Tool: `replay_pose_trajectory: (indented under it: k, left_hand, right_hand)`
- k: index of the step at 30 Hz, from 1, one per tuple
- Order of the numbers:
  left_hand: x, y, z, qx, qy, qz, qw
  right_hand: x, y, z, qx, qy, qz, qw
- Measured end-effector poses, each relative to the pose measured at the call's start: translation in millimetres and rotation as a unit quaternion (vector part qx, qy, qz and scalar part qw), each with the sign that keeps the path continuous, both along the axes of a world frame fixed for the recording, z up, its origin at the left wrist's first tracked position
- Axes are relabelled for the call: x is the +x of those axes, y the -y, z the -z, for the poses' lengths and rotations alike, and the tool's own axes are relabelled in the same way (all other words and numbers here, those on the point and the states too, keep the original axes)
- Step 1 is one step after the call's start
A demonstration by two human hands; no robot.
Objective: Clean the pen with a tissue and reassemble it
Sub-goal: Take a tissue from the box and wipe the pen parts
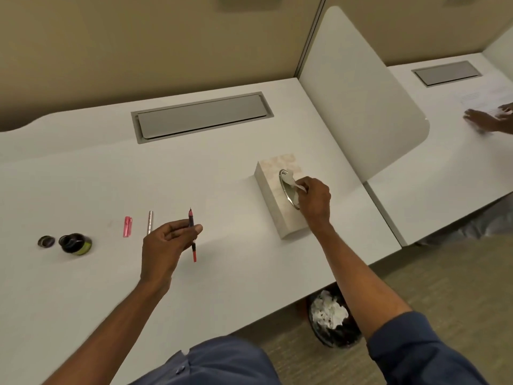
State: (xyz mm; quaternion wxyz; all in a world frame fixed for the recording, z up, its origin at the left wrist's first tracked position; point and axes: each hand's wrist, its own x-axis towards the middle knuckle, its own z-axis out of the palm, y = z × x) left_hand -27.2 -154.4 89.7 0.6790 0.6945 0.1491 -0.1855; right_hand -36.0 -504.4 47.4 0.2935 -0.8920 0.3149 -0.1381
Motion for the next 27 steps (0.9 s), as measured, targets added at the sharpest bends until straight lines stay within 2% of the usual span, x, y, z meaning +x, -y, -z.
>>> replay_pose_trajectory:
  k: [11, 13, 18, 22, 27]
  left_hand:
    - [-5, 8, 4, 0.001, -0.007, 0.000, 1.000]
    - [-5, 8, 4, 0.001, -0.006, 0.000, 1.000]
    - [-4, 5, 4, 0.004, -0.007, -0.003, 1.000]
    - [-5, 1, 5, 0.005, -0.005, -0.001, 1.000]
    - [-8, -5, 6, 0.004, -0.004, -0.008, 1.000]
  right_hand:
    - [6, 28, -36, 0.020, 0.079, -0.010, 0.997]
    - [4, 27, -33, 0.037, 0.055, -0.016, 0.998]
    - [0, 20, -23, 0.061, -0.078, -0.055, 0.994]
    - [5, 15, -20, 0.030, -0.073, -0.032, 0.996]
    - [7, 19, -29, 0.110, -0.003, 0.022, 0.994]
